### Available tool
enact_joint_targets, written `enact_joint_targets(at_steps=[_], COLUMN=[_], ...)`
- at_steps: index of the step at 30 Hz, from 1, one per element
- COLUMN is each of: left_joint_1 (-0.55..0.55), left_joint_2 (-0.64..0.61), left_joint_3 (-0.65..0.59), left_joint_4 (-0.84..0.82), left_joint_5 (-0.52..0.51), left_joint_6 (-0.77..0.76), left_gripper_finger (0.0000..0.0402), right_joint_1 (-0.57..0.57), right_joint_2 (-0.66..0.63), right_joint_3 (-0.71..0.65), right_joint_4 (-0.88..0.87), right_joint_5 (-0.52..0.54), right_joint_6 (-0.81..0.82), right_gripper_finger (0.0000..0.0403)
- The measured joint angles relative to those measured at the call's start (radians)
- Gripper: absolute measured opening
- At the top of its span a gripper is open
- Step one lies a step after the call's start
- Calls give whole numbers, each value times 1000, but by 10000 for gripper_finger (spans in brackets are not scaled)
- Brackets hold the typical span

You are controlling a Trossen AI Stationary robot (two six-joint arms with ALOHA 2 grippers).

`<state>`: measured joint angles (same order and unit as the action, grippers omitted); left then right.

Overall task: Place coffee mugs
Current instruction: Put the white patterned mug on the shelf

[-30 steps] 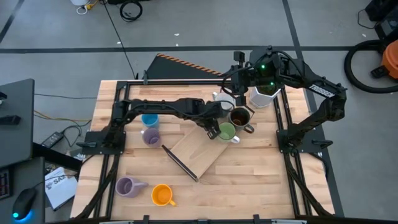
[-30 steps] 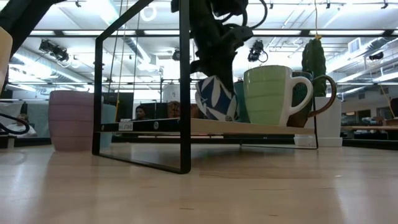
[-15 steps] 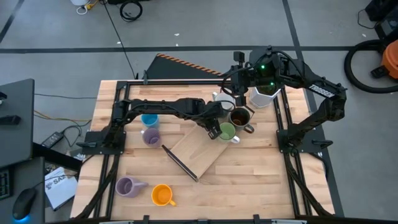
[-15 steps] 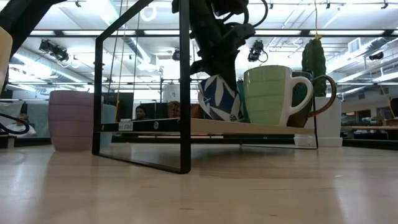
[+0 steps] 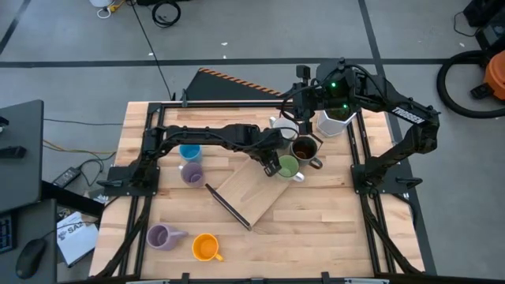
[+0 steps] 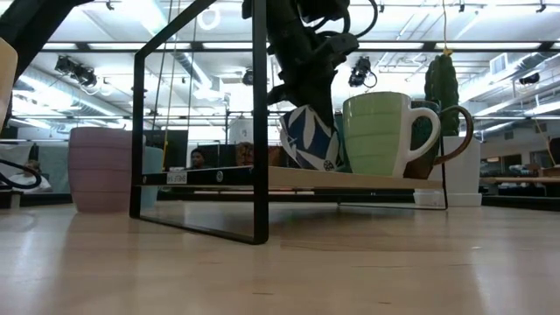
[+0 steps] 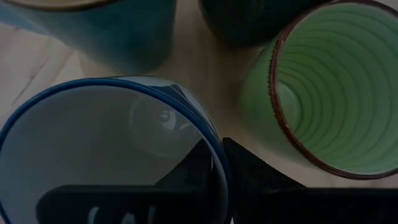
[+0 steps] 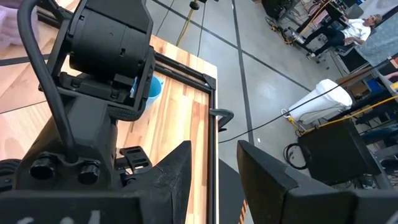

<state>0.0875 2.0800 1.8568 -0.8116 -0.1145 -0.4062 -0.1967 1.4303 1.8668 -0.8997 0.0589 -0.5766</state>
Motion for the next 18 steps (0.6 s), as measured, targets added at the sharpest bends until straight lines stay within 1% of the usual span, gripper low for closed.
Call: enact_joint_targets(at_steps=[4, 7, 12, 15, 18], left_joint_1=[0, 1, 1, 1, 5], left_joint_2=[0, 0, 0, 0, 0], left_joint_3=[0, 2, 3, 3, 16], left_joint_4=[0, 4, 2, 2, -7], left_joint_5=[-2, -5, -3, -2, 0], left_joint_6=[4, 35, 36, 36, 36], left_gripper_finger=[44, 67, 113, 129, 135], right_joint_1=[0, 0, 0, 0, 0], right_joint_2=[0, 0, 0, 0, 0], right_joint_3=[0, 0, 0, 0, 0], right_joint_4=[0, 0, 0, 0, 0], right_joint_5=[0, 0, 0, 0, 0], right_joint_6=[-1, -2, -2, -2, -2], right_gripper_finger=[134, 134, 134, 134, 134])
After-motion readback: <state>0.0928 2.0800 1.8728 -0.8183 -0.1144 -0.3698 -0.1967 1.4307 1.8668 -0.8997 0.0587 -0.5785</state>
